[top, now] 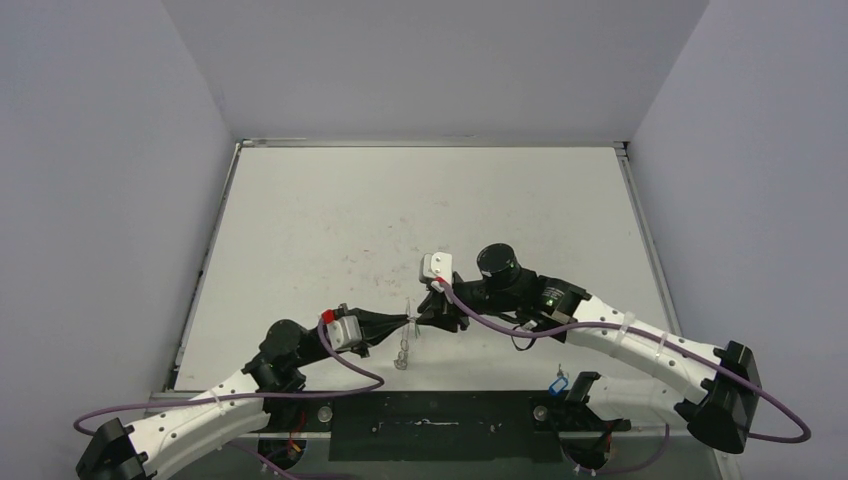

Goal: Put the keys on the keyring

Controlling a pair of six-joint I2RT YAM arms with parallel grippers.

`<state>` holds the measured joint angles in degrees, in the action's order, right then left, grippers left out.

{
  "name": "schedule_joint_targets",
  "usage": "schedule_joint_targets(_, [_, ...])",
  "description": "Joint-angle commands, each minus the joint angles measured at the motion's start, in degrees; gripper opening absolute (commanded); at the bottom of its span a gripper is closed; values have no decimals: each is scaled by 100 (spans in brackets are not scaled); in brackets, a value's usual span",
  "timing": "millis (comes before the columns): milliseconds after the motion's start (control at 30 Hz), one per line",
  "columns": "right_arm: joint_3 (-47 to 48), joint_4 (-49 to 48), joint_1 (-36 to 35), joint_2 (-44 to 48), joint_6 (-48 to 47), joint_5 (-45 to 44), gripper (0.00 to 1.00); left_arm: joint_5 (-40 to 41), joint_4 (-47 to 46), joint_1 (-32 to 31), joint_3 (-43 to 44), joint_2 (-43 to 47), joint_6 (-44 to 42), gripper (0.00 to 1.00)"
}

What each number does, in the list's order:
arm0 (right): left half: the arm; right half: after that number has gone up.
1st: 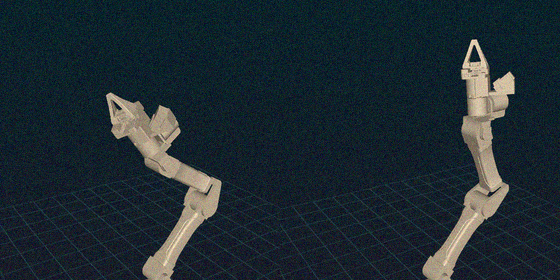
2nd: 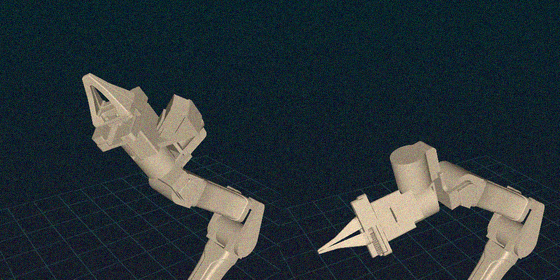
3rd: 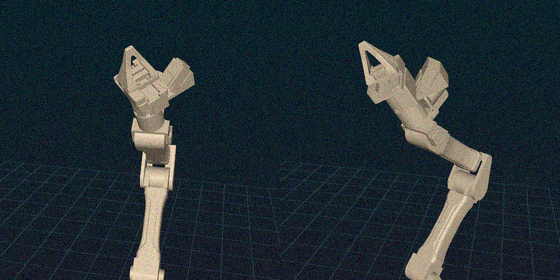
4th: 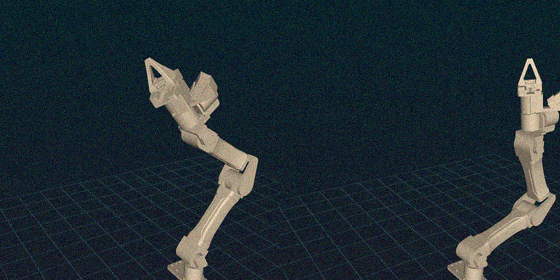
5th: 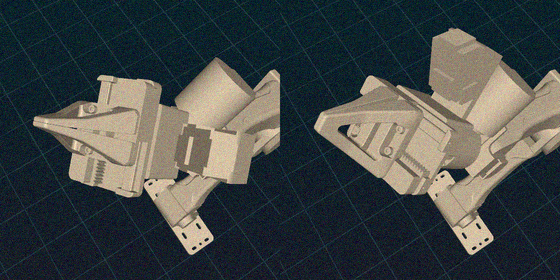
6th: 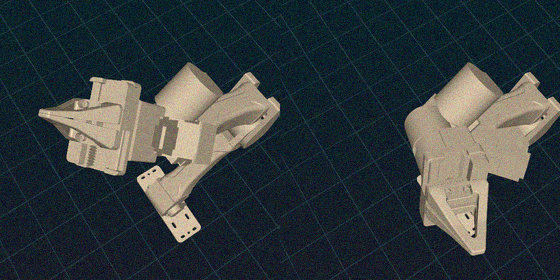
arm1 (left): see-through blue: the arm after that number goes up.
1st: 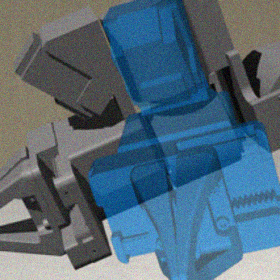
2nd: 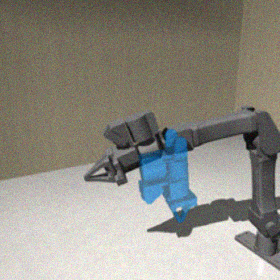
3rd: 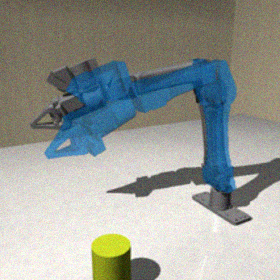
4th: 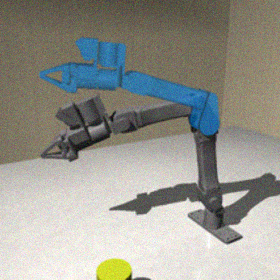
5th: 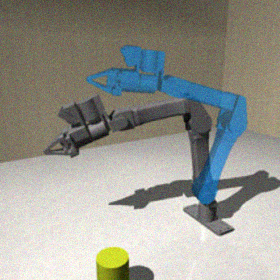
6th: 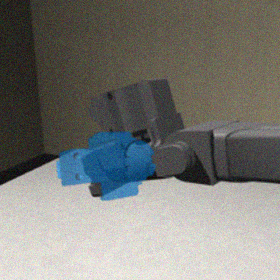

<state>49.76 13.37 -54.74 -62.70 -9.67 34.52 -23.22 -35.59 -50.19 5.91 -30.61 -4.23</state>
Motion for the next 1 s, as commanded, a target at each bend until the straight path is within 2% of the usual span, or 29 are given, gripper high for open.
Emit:
schedule_joint_targets(0, [43,-378,25,-169,-40,215,22,-51,-612,-17,38,58,124,0])
schedule_joint_targets(100, [43,-319,21,-268,-76,177,19,-46,-479,-17,66,100,99,0])
schedule_joint_targets(300, [63,-149,18,-365,-131,123,0,-21,-398,-17,59,195,68,0])
schedule_joint_targets(800, [-94,-207,-16,-410,3,-182,0,3,-354,-17,36,222,67,0])
schedule_joint_targets(833, [-102,-234,-14,-358,8,-215,4,2,-352,-17,38,230,65,0])
schedule_joint_targets(967, [-216,-495,-7,-41,39,-260,31,2,-309,-17,34,261,80,0])
